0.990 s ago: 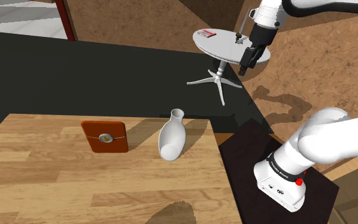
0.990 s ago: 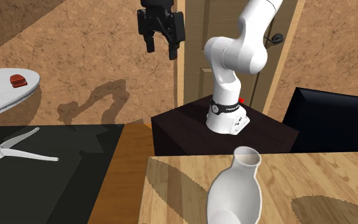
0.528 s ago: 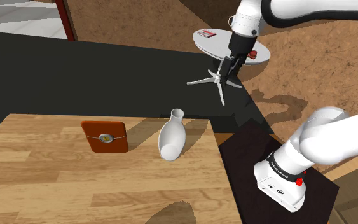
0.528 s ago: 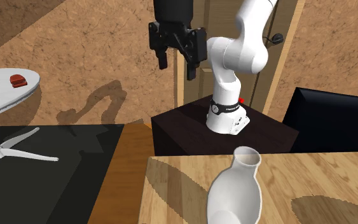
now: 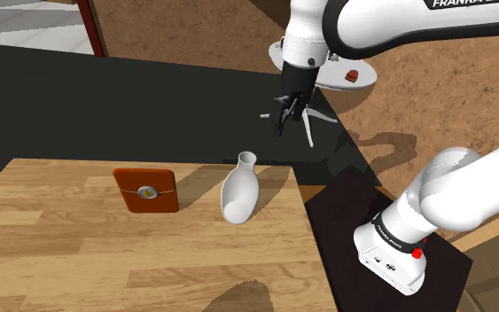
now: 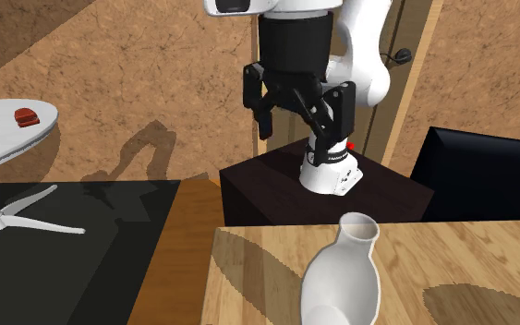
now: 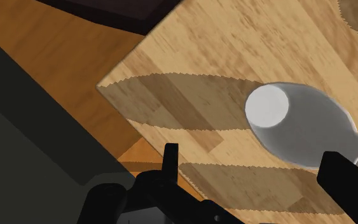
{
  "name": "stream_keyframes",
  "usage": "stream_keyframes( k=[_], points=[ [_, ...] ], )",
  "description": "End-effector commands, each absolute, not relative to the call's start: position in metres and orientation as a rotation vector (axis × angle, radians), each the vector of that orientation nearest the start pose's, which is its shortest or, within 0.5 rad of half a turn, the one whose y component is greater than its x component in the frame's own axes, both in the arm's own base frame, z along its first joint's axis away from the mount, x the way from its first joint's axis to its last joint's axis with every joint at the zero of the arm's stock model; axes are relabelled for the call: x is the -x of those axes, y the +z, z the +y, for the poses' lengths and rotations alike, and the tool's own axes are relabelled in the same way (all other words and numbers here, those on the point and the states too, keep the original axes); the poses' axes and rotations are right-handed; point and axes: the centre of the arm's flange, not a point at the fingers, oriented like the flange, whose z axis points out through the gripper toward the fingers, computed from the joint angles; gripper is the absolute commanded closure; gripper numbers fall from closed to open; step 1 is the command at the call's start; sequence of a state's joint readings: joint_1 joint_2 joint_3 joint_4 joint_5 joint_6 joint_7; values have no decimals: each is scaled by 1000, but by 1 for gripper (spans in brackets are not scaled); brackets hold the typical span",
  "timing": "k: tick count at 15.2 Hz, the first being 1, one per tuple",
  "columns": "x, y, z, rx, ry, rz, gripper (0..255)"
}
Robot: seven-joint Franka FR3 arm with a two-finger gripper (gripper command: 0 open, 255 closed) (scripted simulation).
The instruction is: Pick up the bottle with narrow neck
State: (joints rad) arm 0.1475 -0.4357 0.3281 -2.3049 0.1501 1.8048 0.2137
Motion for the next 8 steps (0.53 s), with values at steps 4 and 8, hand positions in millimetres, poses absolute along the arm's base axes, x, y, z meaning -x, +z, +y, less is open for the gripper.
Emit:
stream_keyframes(
  k=[4, 8],
  points=[
    [-370, 478, 277, 3144, 150, -315, 0],
    [-376, 465, 329, 3144, 169, -333, 0]
  ],
)
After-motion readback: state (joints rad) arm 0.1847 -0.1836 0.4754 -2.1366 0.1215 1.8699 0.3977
